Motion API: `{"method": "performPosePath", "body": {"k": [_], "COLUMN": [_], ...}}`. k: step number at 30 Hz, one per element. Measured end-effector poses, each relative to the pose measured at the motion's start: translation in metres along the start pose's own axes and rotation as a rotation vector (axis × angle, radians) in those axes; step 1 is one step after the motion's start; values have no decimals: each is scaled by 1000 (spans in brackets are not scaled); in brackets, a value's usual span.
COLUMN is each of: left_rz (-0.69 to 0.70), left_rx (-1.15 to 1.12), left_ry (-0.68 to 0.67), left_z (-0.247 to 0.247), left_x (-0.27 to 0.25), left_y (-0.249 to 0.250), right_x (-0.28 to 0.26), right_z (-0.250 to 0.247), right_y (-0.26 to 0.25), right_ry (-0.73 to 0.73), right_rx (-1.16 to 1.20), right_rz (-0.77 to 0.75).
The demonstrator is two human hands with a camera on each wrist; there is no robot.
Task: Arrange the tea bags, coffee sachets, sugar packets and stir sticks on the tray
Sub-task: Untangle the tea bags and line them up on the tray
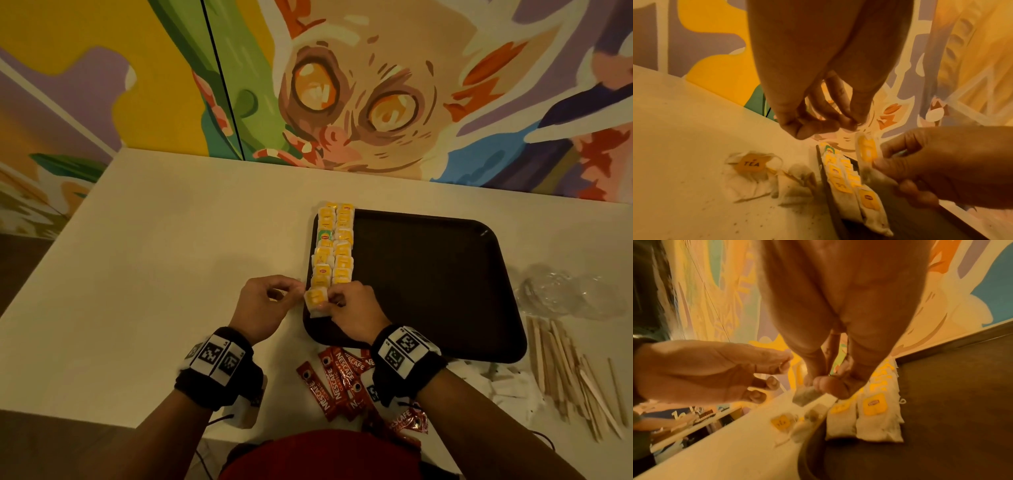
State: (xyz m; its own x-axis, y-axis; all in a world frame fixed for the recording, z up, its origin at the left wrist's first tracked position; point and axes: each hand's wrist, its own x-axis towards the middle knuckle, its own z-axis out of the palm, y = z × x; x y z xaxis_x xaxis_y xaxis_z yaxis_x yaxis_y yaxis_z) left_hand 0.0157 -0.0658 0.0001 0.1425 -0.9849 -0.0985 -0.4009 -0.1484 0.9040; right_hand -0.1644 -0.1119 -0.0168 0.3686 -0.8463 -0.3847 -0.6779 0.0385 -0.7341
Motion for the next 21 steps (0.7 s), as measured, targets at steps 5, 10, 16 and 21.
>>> {"method": "performPosePath", "body": {"k": [5, 10, 16, 21], "left_rz": [-62, -180, -332, -285], "left_rx": [63, 73, 237, 487], "left_ry": [50, 152, 96, -56], "left_z": [-17, -30, -30, -22], "left_x": [0, -1, 2, 11], "left_y": [-22, -45, -59, -62], "right_x": [5, 8, 2, -1], "right_z": [15, 29, 28, 21], "right_y": [3, 3, 3, -3], "right_ry": [-28, 1, 56, 140], "right_rx": [-94, -103, -92, -150], "right_rz": [181, 243, 236, 150]}}
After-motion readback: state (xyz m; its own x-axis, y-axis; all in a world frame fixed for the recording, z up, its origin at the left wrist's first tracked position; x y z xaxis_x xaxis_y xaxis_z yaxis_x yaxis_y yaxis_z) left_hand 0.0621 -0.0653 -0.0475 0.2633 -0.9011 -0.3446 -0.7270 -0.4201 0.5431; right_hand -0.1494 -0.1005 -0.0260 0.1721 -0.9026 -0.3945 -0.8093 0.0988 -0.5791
